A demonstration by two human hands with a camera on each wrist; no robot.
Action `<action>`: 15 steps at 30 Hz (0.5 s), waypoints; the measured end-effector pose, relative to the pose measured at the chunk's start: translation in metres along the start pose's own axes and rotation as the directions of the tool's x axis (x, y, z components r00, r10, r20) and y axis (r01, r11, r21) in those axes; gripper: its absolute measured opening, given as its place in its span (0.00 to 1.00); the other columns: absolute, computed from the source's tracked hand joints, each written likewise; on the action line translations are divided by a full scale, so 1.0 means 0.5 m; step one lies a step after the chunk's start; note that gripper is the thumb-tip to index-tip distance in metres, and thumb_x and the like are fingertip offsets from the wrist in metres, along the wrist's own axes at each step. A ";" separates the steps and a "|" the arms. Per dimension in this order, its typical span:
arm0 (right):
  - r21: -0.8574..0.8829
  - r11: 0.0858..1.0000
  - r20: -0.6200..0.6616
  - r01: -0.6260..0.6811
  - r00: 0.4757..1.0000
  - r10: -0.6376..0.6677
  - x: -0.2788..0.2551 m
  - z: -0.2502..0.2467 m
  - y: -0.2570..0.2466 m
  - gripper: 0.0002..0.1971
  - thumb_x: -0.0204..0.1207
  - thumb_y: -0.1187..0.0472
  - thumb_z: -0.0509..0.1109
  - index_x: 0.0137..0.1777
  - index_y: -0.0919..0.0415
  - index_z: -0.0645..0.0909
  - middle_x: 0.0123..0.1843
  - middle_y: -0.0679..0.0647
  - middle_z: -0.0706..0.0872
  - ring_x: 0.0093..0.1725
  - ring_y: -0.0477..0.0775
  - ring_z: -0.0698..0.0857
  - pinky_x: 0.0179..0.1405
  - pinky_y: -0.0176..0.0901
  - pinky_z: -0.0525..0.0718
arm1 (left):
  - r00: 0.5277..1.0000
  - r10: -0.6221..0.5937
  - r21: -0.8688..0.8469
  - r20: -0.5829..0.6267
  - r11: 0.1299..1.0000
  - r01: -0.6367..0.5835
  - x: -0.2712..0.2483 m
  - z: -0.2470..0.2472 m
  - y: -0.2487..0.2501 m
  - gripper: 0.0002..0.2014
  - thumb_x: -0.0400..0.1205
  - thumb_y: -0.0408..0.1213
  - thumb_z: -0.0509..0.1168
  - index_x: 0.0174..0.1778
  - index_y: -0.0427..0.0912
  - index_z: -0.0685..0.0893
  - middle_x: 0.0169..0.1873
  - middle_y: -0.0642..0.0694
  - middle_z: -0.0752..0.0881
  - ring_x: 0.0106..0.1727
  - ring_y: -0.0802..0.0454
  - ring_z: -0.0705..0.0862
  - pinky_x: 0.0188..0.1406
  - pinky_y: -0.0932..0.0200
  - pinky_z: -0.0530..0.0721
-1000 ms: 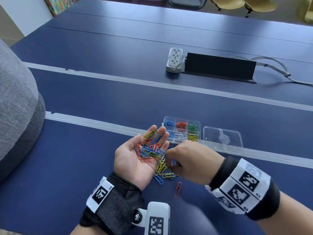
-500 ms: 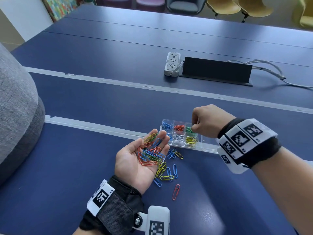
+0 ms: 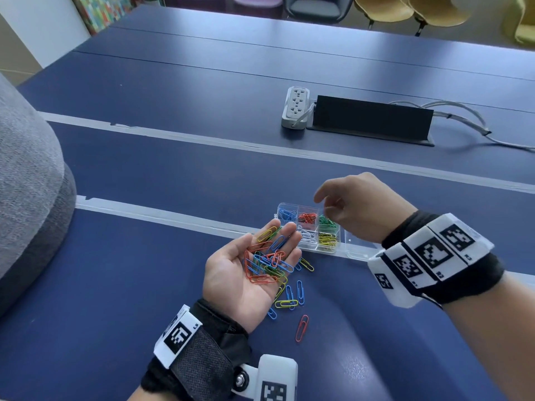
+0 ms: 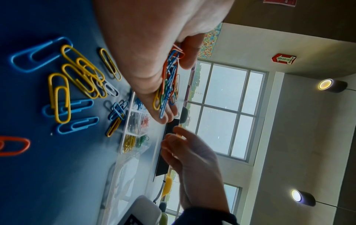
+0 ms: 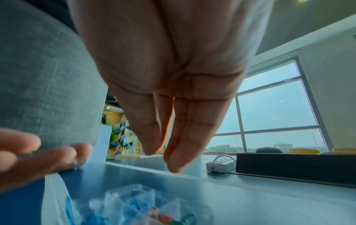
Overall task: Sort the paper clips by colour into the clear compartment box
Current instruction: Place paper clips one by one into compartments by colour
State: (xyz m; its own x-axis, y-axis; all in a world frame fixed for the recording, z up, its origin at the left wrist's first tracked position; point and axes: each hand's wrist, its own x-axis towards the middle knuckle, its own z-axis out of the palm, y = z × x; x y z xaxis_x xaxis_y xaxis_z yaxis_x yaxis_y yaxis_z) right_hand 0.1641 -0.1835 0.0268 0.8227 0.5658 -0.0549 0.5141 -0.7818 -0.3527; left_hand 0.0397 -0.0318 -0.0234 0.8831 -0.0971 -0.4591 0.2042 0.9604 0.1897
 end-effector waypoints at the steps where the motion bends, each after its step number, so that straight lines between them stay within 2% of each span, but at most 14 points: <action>1: 0.052 0.998 -0.036 0.030 0.999 -0.028 -0.006 -0.004 -0.005 0.11 0.72 0.67 0.68 0.51 0.55 0.86 0.38 0.50 0.87 0.40 0.53 0.85 0.48 0.42 0.82 | 1.000 -0.009 0.003 0.006 1.000 0.009 0.000 0.002 -0.001 0.22 0.80 0.37 0.53 0.64 0.28 0.80 0.59 0.28 0.85 0.61 0.33 0.84 0.56 0.35 0.81; 4: 0.174 0.972 -0.094 0.158 0.985 -0.143 -0.027 -0.012 -0.029 0.08 0.72 0.66 0.70 0.46 0.54 0.87 0.36 0.51 0.88 0.35 0.51 0.84 0.42 0.40 0.82 | 0.999 -0.022 0.012 0.023 1.000 0.022 -0.001 0.006 -0.004 0.22 0.78 0.37 0.54 0.63 0.28 0.80 0.60 0.28 0.85 0.61 0.33 0.84 0.56 0.35 0.81; 6: 0.214 0.959 -0.084 0.184 0.982 -0.170 -0.034 -0.005 -0.042 0.06 0.74 0.63 0.70 0.46 0.54 0.87 0.37 0.49 0.88 0.35 0.48 0.83 0.40 0.38 0.81 | 0.999 -0.031 0.016 0.042 0.999 0.030 -0.003 0.009 -0.006 0.23 0.76 0.36 0.55 0.62 0.27 0.82 0.60 0.28 0.85 0.61 0.33 0.84 0.56 0.34 0.80; 8: 0.334 0.941 0.021 0.056 0.997 -0.067 -0.031 0.007 -0.048 0.05 0.77 0.58 0.68 0.47 0.53 0.85 0.37 0.45 0.89 0.37 0.44 0.84 0.46 0.38 0.82 | 0.997 -0.043 0.011 0.065 0.999 0.043 -0.005 0.014 -0.009 0.23 0.77 0.36 0.55 0.61 0.26 0.83 0.60 0.28 0.85 0.61 0.32 0.84 0.57 0.33 0.80; 10: 0.504 0.855 0.173 -0.119 0.984 0.036 -0.025 0.023 -0.049 0.04 0.75 0.53 0.69 0.44 0.52 0.82 0.39 0.48 0.91 0.40 0.47 0.87 0.51 0.49 0.85 | 0.995 -0.054 0.011 0.079 0.999 0.053 -0.006 0.018 -0.015 0.22 0.78 0.37 0.54 0.60 0.26 0.83 0.60 0.28 0.85 0.60 0.33 0.85 0.58 0.34 0.80; 11: 0.552 0.817 0.211 -0.164 0.976 0.053 -0.023 0.028 -0.051 0.05 0.72 0.52 0.72 0.42 0.51 0.80 0.40 0.51 0.91 0.41 0.51 0.89 0.51 0.54 0.86 | 0.996 -0.054 0.016 0.076 0.998 0.053 -0.005 0.019 -0.018 0.22 0.78 0.37 0.54 0.59 0.26 0.84 0.58 0.29 0.86 0.57 0.33 0.87 0.57 0.34 0.80; 13: 0.613 0.765 0.242 -0.199 0.968 0.058 -0.022 0.035 -0.055 0.08 0.68 0.56 0.77 0.39 0.51 0.78 0.42 0.57 0.91 0.41 0.59 0.90 0.49 0.62 0.87 | 0.997 -0.048 0.028 0.067 0.999 0.047 -0.004 0.022 -0.024 0.21 0.78 0.36 0.54 0.57 0.26 0.85 0.54 0.30 0.87 0.52 0.34 0.89 0.57 0.35 0.81; 15: 0.658 0.721 0.247 -0.219 0.967 0.068 -0.022 0.035 -0.058 0.11 0.65 0.62 0.79 0.38 0.53 0.77 0.43 0.61 0.90 0.42 0.66 0.89 0.48 0.68 0.86 | 0.997 -0.047 0.032 0.063 0.998 0.045 -0.004 0.024 -0.029 0.21 0.77 0.36 0.55 0.57 0.26 0.85 0.53 0.30 0.88 0.51 0.35 0.89 0.57 0.35 0.81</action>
State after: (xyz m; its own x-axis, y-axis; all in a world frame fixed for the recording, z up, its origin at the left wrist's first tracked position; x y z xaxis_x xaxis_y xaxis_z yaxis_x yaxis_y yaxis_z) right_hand 0.1357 -0.1625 0.0214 0.7704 0.5581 -0.3081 0.0308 -0.5152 -0.8565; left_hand 0.0401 -0.0484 -0.0150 0.8973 -0.1579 -0.4122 0.2570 0.9461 0.1971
